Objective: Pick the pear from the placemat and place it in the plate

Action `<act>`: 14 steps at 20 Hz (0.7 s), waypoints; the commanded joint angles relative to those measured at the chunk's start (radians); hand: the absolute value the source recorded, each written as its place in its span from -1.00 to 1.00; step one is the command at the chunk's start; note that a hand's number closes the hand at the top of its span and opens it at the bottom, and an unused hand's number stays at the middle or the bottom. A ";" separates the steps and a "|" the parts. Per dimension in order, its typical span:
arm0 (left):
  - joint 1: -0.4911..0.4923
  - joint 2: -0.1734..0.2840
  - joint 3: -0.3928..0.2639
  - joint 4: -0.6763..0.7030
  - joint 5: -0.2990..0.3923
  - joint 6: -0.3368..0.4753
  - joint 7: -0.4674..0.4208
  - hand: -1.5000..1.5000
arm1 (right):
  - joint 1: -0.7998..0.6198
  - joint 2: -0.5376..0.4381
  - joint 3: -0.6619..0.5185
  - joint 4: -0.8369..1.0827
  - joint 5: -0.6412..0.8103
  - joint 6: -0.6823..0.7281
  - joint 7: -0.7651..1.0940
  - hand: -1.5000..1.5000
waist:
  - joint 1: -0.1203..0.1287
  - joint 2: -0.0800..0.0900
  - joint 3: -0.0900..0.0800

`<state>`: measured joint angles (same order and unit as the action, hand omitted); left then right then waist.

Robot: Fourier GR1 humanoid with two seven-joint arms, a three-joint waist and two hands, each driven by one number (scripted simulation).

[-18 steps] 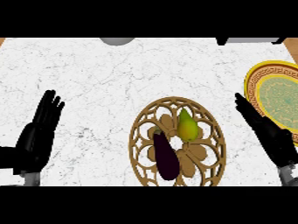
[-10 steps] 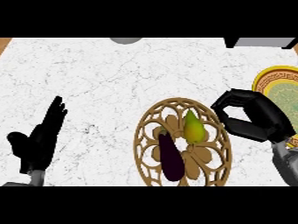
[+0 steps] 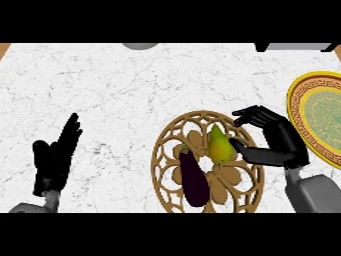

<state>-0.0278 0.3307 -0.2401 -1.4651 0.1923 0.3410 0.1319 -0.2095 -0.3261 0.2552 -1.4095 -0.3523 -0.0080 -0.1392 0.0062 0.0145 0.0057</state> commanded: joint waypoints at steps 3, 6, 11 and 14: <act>0.001 -0.009 -0.004 0.014 -0.013 -0.015 0.016 0.00 | -0.042 -0.027 0.023 0.198 0.013 0.280 -0.213 -1.00 | 0.009 -0.010 -0.004; -0.032 -0.044 -0.040 0.013 -0.061 0.041 0.060 0.00 | -0.135 -0.102 0.062 0.214 0.146 0.262 -0.171 -1.00 | 0.012 -0.011 -0.005; -0.004 -0.021 -0.007 0.026 -0.031 -0.012 0.022 0.00 | -0.243 -0.216 0.075 0.246 0.286 0.272 -0.122 -1.00 | 0.013 -0.012 -0.006; -0.056 -0.009 0.019 0.016 -0.032 -0.008 0.080 0.00 | -0.322 -0.219 0.114 0.256 0.323 0.334 -0.029 -1.00 | 0.008 -0.013 -0.006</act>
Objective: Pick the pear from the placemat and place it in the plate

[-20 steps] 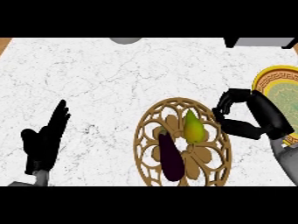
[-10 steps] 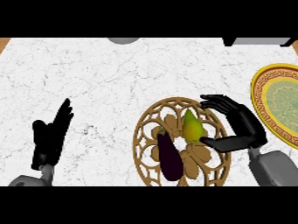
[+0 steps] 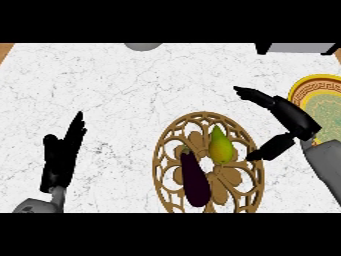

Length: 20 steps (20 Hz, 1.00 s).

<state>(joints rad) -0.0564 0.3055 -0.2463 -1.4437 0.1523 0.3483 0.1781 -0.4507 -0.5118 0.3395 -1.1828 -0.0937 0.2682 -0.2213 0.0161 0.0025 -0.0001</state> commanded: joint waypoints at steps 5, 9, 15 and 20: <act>-0.017 -0.022 -0.012 -0.007 -0.035 0.018 0.047 0.00 | -0.172 -0.041 0.099 0.071 0.092 0.233 0.165 -1.00 | 0.000 -0.001 0.000; -0.030 -0.032 0.013 0.038 -0.033 -0.010 0.014 0.00 | -0.224 0.002 0.115 0.136 0.129 0.326 0.176 -1.00 | -0.006 0.000 0.000; -0.032 -0.029 0.061 0.042 -0.049 -0.046 0.005 0.00 | -0.233 0.079 0.080 0.146 0.202 0.381 0.242 -1.00 | -0.011 -0.002 0.000; 0.046 -0.064 0.054 -0.001 -0.063 -0.075 -0.015 0.00 | -0.209 0.128 0.054 0.224 0.334 0.362 0.128 -1.00 | -0.010 -0.002 0.000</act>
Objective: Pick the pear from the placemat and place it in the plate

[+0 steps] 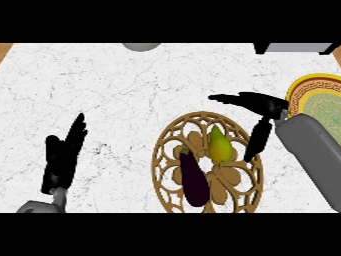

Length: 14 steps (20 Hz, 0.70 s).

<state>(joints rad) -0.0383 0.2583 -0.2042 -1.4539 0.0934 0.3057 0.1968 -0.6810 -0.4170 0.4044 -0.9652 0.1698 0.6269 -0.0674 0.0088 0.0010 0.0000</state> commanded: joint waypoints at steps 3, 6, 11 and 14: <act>-0.011 -0.025 0.055 0.073 -0.027 -0.029 -0.063 0.00 | 0.027 0.055 -0.034 0.016 0.099 0.039 -0.033 -1.00 | -0.005 0.000 0.000; -0.016 -0.034 0.060 0.022 -0.040 -0.041 0.007 0.00 | 0.018 0.073 -0.078 0.026 0.141 0.062 -0.037 -1.00 | -0.003 0.000 0.000; -0.010 -0.038 0.085 0.001 -0.052 -0.062 0.021 0.00 | 0.040 0.081 -0.114 0.066 0.199 0.064 -0.093 -1.00 | -0.002 0.000 0.000; -0.037 -0.053 0.089 -0.021 -0.069 -0.056 0.066 0.00 | 0.061 0.152 -0.111 0.020 0.225 0.046 -0.020 -1.00 | -0.004 -0.001 0.000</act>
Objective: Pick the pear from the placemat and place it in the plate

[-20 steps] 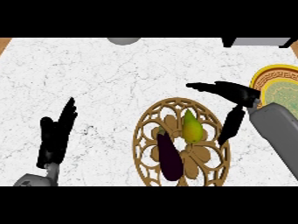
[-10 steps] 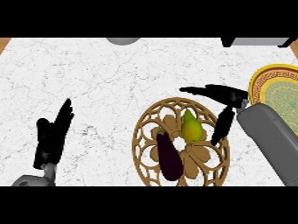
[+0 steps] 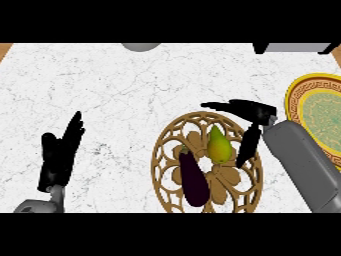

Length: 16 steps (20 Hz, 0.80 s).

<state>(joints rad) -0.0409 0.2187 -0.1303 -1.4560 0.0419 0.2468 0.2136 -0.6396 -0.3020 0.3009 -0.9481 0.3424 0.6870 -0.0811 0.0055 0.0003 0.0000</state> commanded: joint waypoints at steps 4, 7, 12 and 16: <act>0.051 -0.028 0.020 -0.035 -0.036 -0.013 -0.024 0.00 | -0.003 0.050 -0.035 0.061 0.099 0.011 -0.046 -1.00 | 0.002 0.000 0.000; 0.005 -0.033 0.048 0.036 -0.032 -0.035 -0.038 0.00 | 0.008 0.070 -0.012 0.099 0.162 -0.034 -0.110 1.00 | 0.000 0.001 0.000; -0.008 -0.018 0.047 -0.069 -0.033 -0.040 0.080 0.00 | 0.029 0.083 0.005 0.126 0.237 -0.162 -0.242 1.00 | 0.003 0.001 0.001; 0.036 -0.076 0.035 -0.035 -0.077 -0.023 -0.015 0.00 | 0.011 0.088 -0.048 0.073 0.270 -0.145 -0.198 1.00 | -0.001 0.000 0.000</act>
<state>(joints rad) -0.0143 0.1731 -0.0904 -1.4902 -0.0066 0.2081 0.2163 -0.6530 -0.2325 0.2595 -0.8539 0.5682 0.5672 -0.2770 0.0070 -0.0045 -0.0017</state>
